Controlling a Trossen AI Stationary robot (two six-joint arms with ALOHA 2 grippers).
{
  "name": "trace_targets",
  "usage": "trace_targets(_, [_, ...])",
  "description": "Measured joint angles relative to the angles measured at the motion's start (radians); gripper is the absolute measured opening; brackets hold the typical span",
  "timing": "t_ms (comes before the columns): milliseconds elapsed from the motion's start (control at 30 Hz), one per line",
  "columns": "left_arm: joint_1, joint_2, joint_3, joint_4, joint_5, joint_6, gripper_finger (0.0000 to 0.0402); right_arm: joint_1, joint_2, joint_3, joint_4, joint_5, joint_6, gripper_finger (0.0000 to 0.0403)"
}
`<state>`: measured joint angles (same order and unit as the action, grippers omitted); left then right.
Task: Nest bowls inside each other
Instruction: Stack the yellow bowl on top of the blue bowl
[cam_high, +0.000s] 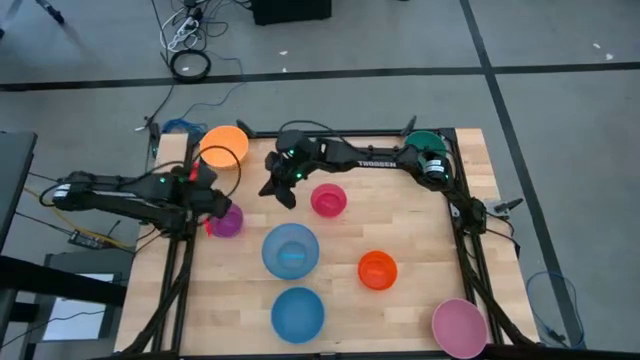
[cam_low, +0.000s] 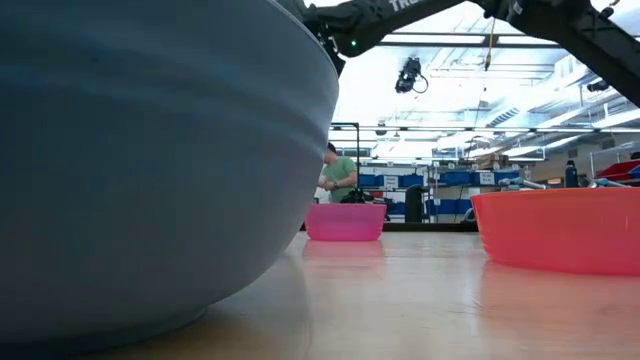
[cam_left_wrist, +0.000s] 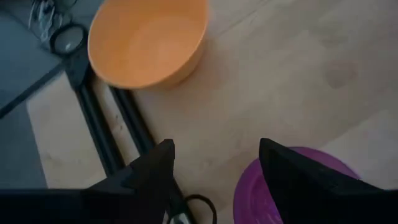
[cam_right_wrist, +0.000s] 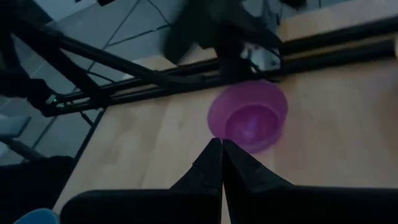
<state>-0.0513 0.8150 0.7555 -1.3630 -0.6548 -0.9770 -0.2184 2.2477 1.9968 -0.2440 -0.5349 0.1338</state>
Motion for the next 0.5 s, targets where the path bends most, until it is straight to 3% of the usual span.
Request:
trace_targets(200, [0.035,0.011,-0.035,0.011,-0.034,-0.050,0.0243,0.008,-0.001,0.000,-0.016,0.032,0.004,0.0000])
trace_targets(300, [0.079,0.038,-0.034,0.030,-0.052,-0.043,0.0243,0.010,-0.001,0.000,-0.008,-0.017,0.032,0.0000])
trace_targets(500, [0.203,0.142,-0.034,0.231,-0.011,0.168,0.0243,0.018,-0.004,-0.001,-0.002,-0.126,0.056,0.0000])
